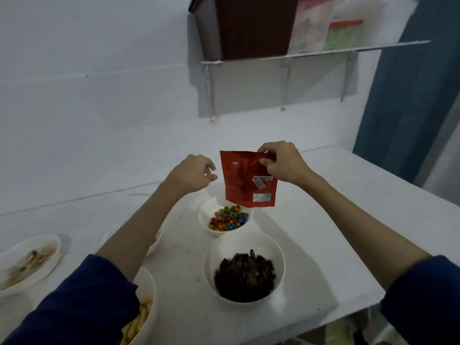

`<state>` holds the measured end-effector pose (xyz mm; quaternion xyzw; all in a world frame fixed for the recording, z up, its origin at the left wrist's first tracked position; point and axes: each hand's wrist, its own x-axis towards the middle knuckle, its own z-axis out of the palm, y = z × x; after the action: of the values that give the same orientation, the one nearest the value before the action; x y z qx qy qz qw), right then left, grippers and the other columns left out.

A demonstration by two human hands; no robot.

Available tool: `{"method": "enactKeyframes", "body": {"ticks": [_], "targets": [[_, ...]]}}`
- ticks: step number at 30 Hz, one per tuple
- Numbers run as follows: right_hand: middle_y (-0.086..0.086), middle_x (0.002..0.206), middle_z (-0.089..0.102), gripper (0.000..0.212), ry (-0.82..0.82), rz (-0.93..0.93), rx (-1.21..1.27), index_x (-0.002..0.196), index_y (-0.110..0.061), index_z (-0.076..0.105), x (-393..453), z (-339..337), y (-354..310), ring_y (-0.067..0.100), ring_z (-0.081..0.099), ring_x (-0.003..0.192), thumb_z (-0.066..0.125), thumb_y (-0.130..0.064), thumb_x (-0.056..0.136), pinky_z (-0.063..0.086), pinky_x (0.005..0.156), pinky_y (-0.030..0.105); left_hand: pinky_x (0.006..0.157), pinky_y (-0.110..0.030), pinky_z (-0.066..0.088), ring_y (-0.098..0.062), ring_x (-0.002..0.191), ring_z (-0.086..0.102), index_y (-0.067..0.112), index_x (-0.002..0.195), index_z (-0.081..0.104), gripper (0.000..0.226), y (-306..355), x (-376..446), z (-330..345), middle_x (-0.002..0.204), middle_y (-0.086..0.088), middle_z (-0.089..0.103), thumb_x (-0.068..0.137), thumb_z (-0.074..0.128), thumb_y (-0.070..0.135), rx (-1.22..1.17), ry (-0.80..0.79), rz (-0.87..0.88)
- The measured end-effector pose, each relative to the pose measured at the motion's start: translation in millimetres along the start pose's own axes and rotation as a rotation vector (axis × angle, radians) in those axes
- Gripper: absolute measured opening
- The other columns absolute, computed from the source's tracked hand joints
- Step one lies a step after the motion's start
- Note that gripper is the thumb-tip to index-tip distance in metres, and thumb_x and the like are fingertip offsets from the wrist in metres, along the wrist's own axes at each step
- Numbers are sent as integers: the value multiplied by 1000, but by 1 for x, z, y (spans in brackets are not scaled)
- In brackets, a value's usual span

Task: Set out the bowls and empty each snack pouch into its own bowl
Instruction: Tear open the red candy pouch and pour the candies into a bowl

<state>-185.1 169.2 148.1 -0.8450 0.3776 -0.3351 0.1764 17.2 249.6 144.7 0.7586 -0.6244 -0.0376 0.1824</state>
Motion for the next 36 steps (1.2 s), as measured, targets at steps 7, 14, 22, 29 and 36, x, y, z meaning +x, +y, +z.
{"method": "enactKeyframes", "body": {"ticks": [7, 14, 22, 29, 36], "targets": [[14, 95, 70, 18, 161, 187, -44, 99, -5, 67, -115, -90, 17, 25, 64, 85, 55, -6, 85, 55, 77, 39, 91, -39, 49, -17, 107, 57, 15, 110, 64, 26, 99, -75, 26, 106, -2, 69, 88, 57, 27, -26, -59, 287], [9, 90, 68, 17, 143, 369, -86, 98, -4, 68, -249, -138, 45, 19, 60, 80, 57, -6, 85, 48, 70, 28, 89, -39, 51, -19, 97, 63, 15, 106, 67, 24, 171, -151, 88, 103, -3, 69, 87, 58, 27, -99, -249, 370], [14, 93, 70, 18, -118, 480, -86, 94, -1, 70, -359, -111, 109, 23, 64, 88, 61, -6, 79, 50, 75, 31, 81, -28, 50, -21, 97, 63, 9, 102, 67, 23, 201, -231, 211, 107, -7, 69, 88, 49, 13, -23, -596, 275], [22, 73, 66, 12, -469, 643, -52, 72, 5, 63, -432, -18, 188, 33, 63, 71, 59, -6, 77, 52, 62, 41, 80, -39, 48, -34, 98, 60, 2, 98, 59, 24, 178, -296, 342, 106, -15, 62, 92, 40, 15, 98, -844, 89], [6, 56, 48, 28, -534, 704, -77, 54, -7, 48, -487, 122, 297, 17, 41, 50, 56, -11, 81, 28, 45, 25, 67, -37, 43, -33, 83, 59, 6, 74, 48, 18, 113, -315, 494, 72, -10, 49, 90, 41, 8, 29, -850, -19]]}}
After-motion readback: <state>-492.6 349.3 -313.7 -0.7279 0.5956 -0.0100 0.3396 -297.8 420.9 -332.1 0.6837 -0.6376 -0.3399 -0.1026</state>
